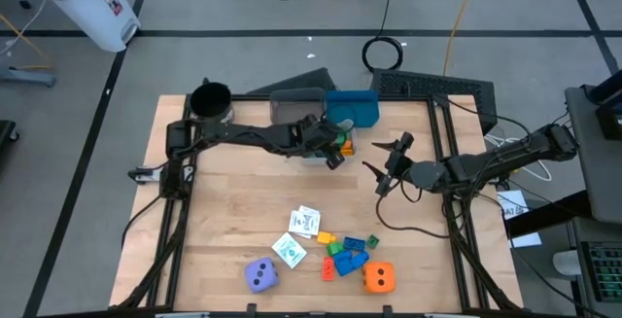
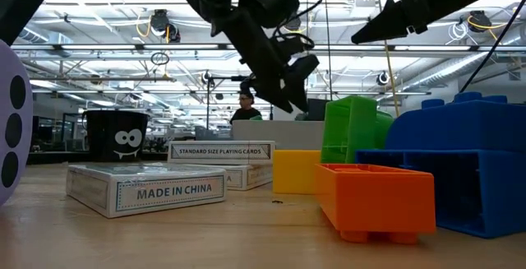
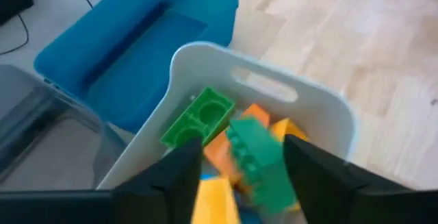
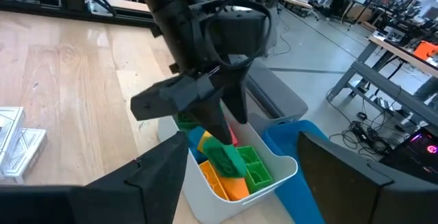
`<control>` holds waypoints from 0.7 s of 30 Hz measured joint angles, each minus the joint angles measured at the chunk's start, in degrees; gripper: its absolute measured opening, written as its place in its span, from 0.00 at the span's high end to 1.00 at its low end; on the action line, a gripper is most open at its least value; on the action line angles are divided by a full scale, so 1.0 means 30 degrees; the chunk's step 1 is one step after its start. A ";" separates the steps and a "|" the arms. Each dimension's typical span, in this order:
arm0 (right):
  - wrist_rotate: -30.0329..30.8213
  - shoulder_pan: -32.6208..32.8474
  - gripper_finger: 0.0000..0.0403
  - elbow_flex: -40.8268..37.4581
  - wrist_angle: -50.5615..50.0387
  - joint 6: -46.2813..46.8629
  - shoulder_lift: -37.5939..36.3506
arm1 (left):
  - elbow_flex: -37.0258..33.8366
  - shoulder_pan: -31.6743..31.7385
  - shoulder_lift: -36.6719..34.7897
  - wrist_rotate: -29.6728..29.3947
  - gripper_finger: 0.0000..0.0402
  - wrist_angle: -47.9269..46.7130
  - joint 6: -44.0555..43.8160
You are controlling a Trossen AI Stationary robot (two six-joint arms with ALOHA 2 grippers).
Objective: Pick & Place Toys
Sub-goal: Put the dark green game piece into the gray bin, then put the yellow game piece into the gray bin
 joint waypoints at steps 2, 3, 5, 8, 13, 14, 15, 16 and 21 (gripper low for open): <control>0.0000 0.0000 0.35 0.0000 -0.0007 0.0055 0.0000 | -0.0006 0.0000 -0.0220 0.0077 0.36 0.0023 0.0541; 0.0005 0.0000 0.35 0.0000 -0.0007 0.0103 0.0000 | -0.0006 -0.0013 -0.0545 0.0332 0.33 -0.0102 0.0914; 0.0004 0.0000 0.35 -0.0007 -0.0015 0.0120 -0.0007 | -0.0003 -0.0076 -0.1229 0.0667 0.27 -0.0289 0.1593; 0.0022 0.0000 0.35 -0.0015 -0.0087 0.0124 -0.0007 | 0.0001 -0.0302 -0.2720 0.0811 0.20 -0.1072 0.1722; 0.0022 0.0000 0.35 -0.0015 -0.0156 0.0172 0.0000 | 0.0006 -0.1054 -0.5471 0.1243 0.14 -0.2845 0.0131; 0.0022 0.0000 0.35 -0.0015 -0.0179 0.0175 0.0000 | 0.0020 -0.1285 -0.5898 0.1488 0.14 -0.3213 -0.0166; 0.0022 0.0000 0.35 -0.0015 -0.0159 0.0172 0.0000 | 0.0015 -0.1517 -0.6248 0.1809 0.14 -0.3683 -0.0406; 0.0022 0.0000 0.35 -0.0015 -0.0160 0.0160 0.0000 | 0.0015 -0.1794 -0.6465 0.2012 0.14 -0.4106 -0.0659; 0.0022 0.0000 0.35 -0.0015 -0.0153 0.0158 0.0000 | 0.0015 -0.3399 -0.6802 0.3200 0.16 -0.5763 -0.1051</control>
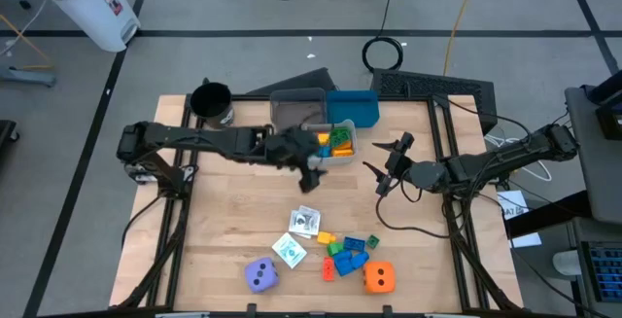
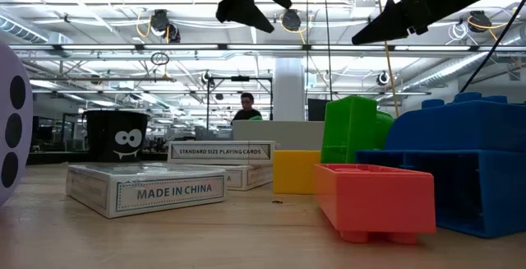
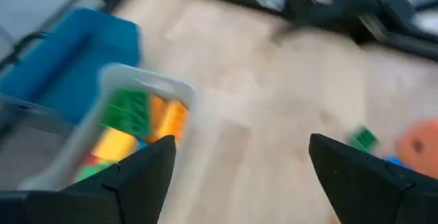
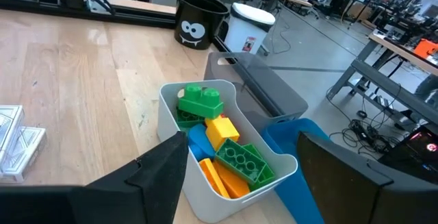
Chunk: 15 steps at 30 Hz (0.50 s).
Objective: Pick & Place Toys
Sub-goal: Put the yellow game piece into the gray bin
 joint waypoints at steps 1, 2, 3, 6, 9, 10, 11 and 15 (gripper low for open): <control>-0.0001 0.0000 0.35 0.0000 -0.0007 -0.0005 0.0000 | 0.0000 -0.0330 0.0089 0.0209 0.16 -0.0323 0.0050; -0.0015 -0.0001 0.35 0.0000 0.0001 -0.0005 0.0000 | 0.0000 -0.0674 0.0269 0.0289 0.16 -0.0537 0.0127; -0.0015 -0.0007 0.35 0.0000 0.0007 -0.0005 0.0000 | 0.0000 -0.0999 0.0425 0.0458 0.17 -0.0609 0.0243; -0.0758 -0.0011 0.35 0.0000 0.0139 0.0224 -0.0007 | -0.0022 -0.1916 0.1088 0.0630 0.17 -0.0706 0.0489; -0.2439 -0.0007 0.35 0.0000 0.0324 0.0669 -0.0007 | -0.0022 -0.2677 0.1771 0.0622 0.18 -0.0501 0.0520; -0.2772 -0.0007 0.35 0.0000 0.0393 0.0738 0.0000 | -0.0022 -0.2877 0.2030 0.0619 0.18 -0.0370 0.0520; -0.3012 -0.0009 0.35 0.0000 0.0399 0.0738 0.0000 | -0.0017 -0.3070 0.2328 0.0616 0.17 -0.0235 0.0505; -0.2994 -0.0015 0.35 0.0000 0.0433 0.0716 0.0000 | -0.0022 -0.3732 0.3489 0.0619 0.17 0.0383 0.0426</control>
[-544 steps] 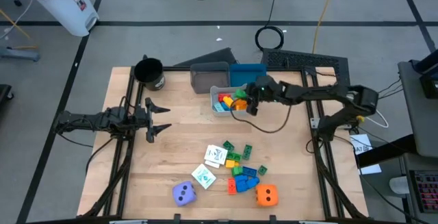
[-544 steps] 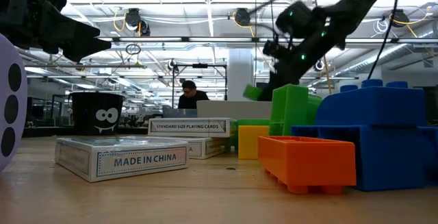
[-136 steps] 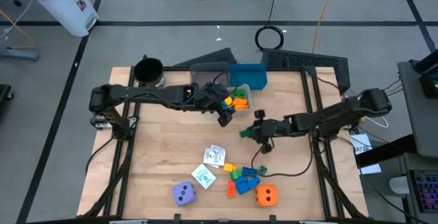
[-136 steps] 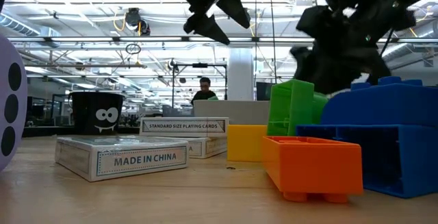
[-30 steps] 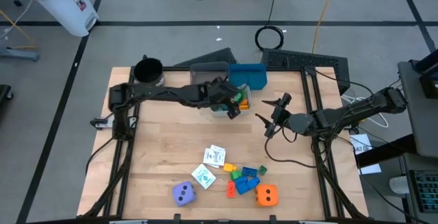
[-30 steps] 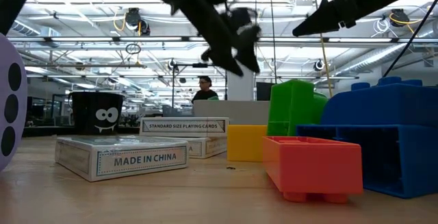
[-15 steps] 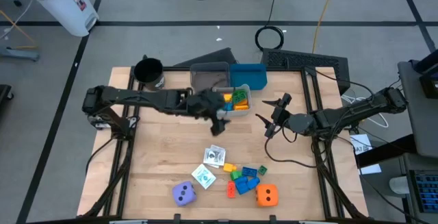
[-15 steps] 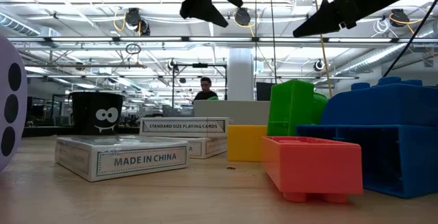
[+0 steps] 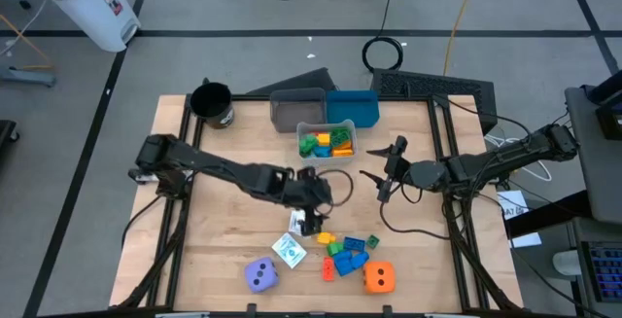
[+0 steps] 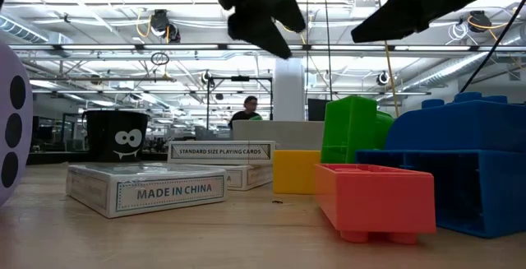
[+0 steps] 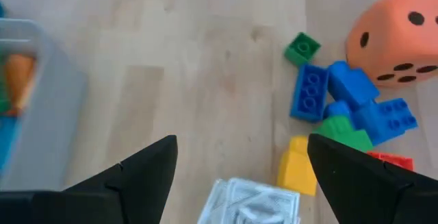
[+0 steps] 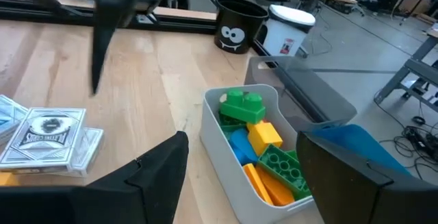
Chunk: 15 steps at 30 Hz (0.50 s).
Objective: Pick & Place Toys
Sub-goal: Put the yellow game piece into the gray bin
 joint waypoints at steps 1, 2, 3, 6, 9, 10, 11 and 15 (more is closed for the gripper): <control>-0.0002 0.0000 0.35 0.0000 0.0004 -0.0002 0.0000 | 0.0000 -0.0137 0.0287 0.0000 0.18 0.0101 0.0000; -0.0001 0.0000 0.35 0.0000 0.0004 -0.0007 -0.0007 | 0.0000 -0.0240 0.0641 0.0009 0.18 0.0269 -0.0006; -0.0007 0.0000 0.35 0.0000 0.0004 -0.0008 -0.0007 | 0.0000 -0.0358 0.0934 0.0002 0.18 0.0602 -0.0038; -0.0023 0.0000 0.35 0.0000 -0.0027 -0.0015 -0.0003 | 0.0000 -0.0702 0.1843 0.0339 0.19 0.1010 -0.0211; -0.0039 0.0083 0.35 0.0000 -0.0234 -0.0015 0.0000 | 0.0000 -0.0991 0.2738 0.1430 0.20 0.1361 0.0087; -0.0051 0.0118 0.35 0.0000 -0.0299 -0.0021 0.0000 | 0.0000 -0.1114 0.3067 0.1663 0.21 0.1361 0.0403; -0.0051 0.0151 0.35 0.0000 -0.0423 -0.0021 -0.0006 | 0.0000 -0.1237 0.3401 0.1801 0.21 0.1426 0.0795; -0.0578 0.0160 0.36 0.0000 -0.0441 -0.0189 -0.0003 | -0.0012 -0.1605 0.4480 0.2144 0.24 0.1747 0.1374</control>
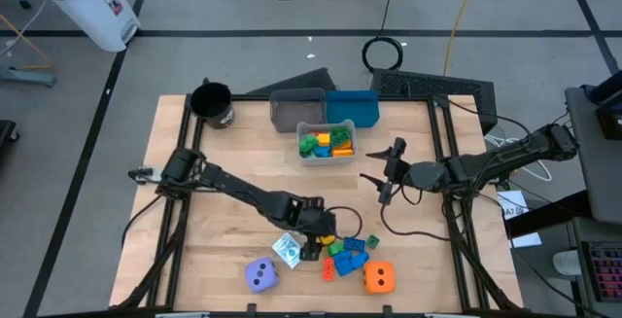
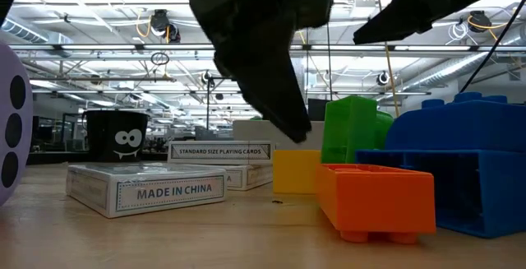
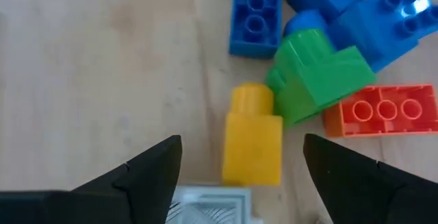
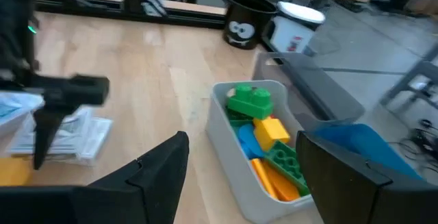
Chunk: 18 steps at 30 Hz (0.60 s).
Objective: Pick & Place Toys
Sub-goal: Put the yellow game piece into the gray bin
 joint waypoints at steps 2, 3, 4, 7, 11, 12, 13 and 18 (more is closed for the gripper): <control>-0.0544 -0.0007 0.36 0.0000 0.0053 -0.0243 -0.0004 | -0.0002 0.0047 0.0281 0.0627 0.25 0.0508 -0.0269; -0.0716 -0.0007 0.36 0.0000 0.0126 -0.0459 0.0003 | -0.0002 0.0103 0.0308 0.0857 0.25 0.0739 -0.0293; -0.0945 -0.0007 0.36 0.0000 0.0172 -0.0665 0.0003 | -0.0002 0.0147 0.0306 0.0951 0.26 0.0810 -0.0279; -0.0930 -0.0040 0.35 0.0000 0.0477 -0.1302 0.0001 | -0.0002 0.0228 0.0263 0.0945 0.29 0.0625 -0.0248; -0.0908 -0.0036 0.36 0.0000 0.1355 -0.2303 0.0003 | -0.0002 0.0219 0.0284 0.1000 0.33 0.0164 -0.0077; -0.0915 -0.0036 0.36 0.0000 0.1557 -0.2458 0.0003 | -0.0002 0.0218 0.0272 0.1010 0.34 0.0037 -0.0071; -0.0915 -0.0036 0.36 0.0000 0.1676 -0.2566 0.0003 | -0.0002 0.0212 0.0264 0.1009 0.35 -0.0222 -0.0077; -0.0908 -0.0036 0.36 0.0000 0.1742 -0.2889 0.0003 | -0.0002 0.0216 0.0272 0.0872 0.38 -0.0529 0.0235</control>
